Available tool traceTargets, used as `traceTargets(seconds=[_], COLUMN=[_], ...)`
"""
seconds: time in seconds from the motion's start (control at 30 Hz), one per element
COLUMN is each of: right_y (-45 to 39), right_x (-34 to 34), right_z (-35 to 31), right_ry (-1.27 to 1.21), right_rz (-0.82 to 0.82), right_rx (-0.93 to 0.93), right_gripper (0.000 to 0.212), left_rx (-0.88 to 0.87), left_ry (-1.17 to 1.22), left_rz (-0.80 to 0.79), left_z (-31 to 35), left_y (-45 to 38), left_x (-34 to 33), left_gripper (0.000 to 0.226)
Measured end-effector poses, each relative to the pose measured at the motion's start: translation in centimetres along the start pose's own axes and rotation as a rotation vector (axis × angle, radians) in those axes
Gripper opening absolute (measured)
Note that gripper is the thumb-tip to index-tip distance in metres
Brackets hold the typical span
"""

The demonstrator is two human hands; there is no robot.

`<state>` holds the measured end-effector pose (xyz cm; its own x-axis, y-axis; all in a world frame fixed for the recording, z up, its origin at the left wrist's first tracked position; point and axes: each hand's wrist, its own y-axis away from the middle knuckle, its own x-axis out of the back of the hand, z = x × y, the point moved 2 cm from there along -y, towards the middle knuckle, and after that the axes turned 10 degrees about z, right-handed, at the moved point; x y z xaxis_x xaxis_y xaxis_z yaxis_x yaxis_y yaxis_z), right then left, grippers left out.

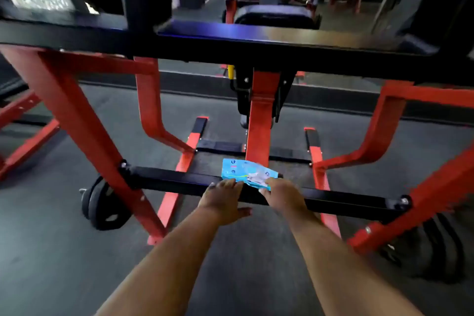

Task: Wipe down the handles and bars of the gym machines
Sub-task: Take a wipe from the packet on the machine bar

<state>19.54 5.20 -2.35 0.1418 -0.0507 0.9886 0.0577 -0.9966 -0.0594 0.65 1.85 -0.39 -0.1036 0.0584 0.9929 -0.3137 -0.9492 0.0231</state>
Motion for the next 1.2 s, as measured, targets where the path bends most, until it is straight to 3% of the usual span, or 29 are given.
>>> traceTargets(seconds=[0.23,0.53,0.77,1.0,1.2], right_y=[-8.4,-11.2,-11.3,-10.3,-8.2], right_x=[-7.4,-11.7,-8.9,-5.6,-2.3], right_z=[1.9,2.1,3.2,3.6,-1.0], right_ry=[0.080,0.101,-0.042,-0.016,0.035], right_rz=[-0.085,-0.087,-0.031,0.055,0.050], right_rx=[0.017,0.065,0.006,-0.037,0.125], right_gripper=[0.030,0.025,0.023,0.020,0.024], left_rx=[0.063,0.078,0.067,0.088,0.161], left_ry=[-0.008,-0.038,-0.044,-0.020,0.037], left_rz=[-0.136,-0.213,-0.263,-0.239,-0.238], left_z=[-1.6,-4.1,-4.5,-4.0,-4.3], left_y=[-8.6,-11.3,-11.7,-11.5,-8.5], left_x=[-7.3,-10.7,-10.8,-9.7,-6.4], left_gripper=[0.100,0.098,0.100,0.099,0.100])
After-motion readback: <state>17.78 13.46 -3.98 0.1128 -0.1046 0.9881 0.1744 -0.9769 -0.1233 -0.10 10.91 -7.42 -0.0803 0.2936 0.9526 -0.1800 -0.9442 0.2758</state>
